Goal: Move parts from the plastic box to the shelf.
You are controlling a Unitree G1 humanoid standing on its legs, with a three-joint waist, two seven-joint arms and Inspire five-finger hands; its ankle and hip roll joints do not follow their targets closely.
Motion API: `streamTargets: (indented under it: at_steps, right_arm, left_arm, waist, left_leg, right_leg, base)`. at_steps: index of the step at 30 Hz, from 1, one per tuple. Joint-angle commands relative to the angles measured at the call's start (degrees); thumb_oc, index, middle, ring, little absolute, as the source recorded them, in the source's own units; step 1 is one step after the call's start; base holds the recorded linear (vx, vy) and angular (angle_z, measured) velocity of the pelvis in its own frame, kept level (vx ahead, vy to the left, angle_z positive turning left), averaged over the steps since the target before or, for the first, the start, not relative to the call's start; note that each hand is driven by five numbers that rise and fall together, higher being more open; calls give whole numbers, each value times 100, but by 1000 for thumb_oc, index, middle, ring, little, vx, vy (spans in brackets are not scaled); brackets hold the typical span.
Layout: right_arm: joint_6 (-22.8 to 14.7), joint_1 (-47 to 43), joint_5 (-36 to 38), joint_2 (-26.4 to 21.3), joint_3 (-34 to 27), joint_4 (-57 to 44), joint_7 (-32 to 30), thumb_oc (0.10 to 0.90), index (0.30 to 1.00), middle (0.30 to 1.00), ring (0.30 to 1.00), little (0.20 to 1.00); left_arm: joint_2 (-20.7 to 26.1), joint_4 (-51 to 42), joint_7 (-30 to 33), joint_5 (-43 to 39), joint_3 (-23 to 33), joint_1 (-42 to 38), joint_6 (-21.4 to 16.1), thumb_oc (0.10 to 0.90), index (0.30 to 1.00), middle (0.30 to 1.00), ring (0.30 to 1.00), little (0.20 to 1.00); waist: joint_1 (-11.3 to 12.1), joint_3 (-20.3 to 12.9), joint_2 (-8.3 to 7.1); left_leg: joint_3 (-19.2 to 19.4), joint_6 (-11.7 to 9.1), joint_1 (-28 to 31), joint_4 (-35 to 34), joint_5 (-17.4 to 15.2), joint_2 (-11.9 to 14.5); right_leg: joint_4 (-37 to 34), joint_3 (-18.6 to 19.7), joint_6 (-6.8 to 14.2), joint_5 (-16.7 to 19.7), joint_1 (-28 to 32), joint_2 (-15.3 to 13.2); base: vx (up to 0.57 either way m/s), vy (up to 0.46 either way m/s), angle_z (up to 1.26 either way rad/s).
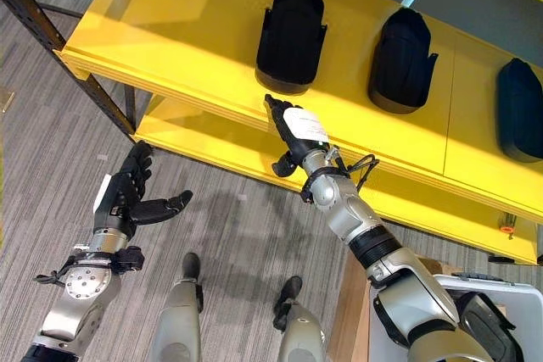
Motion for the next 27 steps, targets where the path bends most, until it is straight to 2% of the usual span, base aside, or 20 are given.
streamTargets:
  at_steps: [1, 12, 27]
  right_arm:
    - [-153, -939, -185, 91, 72, 41, -256, 900, 1000, 1000, 1000, 1000]
    - [-117, -1235, -227, 145, 134, 295, -291, 900, 1000, 1000, 1000, 1000]
    - [-37, -1480, -218, -37, 101, 507, -386, 900, 1000, 1000, 1000, 1000]
  left_arm:
    - [188, -588, 1, 138, 69, -160, -536, 900, 1000, 1000, 1000, 1000]
    - [212, -559, -2, 89, 41, -181, -569, 900, 1000, 1000, 1000, 1000]
    - [244, -532, -12, 15, 25, -183, -587, 900, 1000, 1000, 1000, 1000]
  waist:
    - [51, -194, -10]
    - [96, -160, 38]
    - [108, -134, 52]
  left_leg:
    - [178, 218, 288, -236, -182, 134]
    - [160, 234, 250, -234, -184, 78]
    - [166, 251, 255, -226, -205, 69]
  right_leg:
    - [136, 207, 142, -64, 421, -78]
    - [173, 198, 148, -34, 392, -108]
    - [231, 216, 137, -58, 349, -116]
  base:
    - [0, 0, 0]
    - [0, 0, 0]
    - [1, 0, 0]
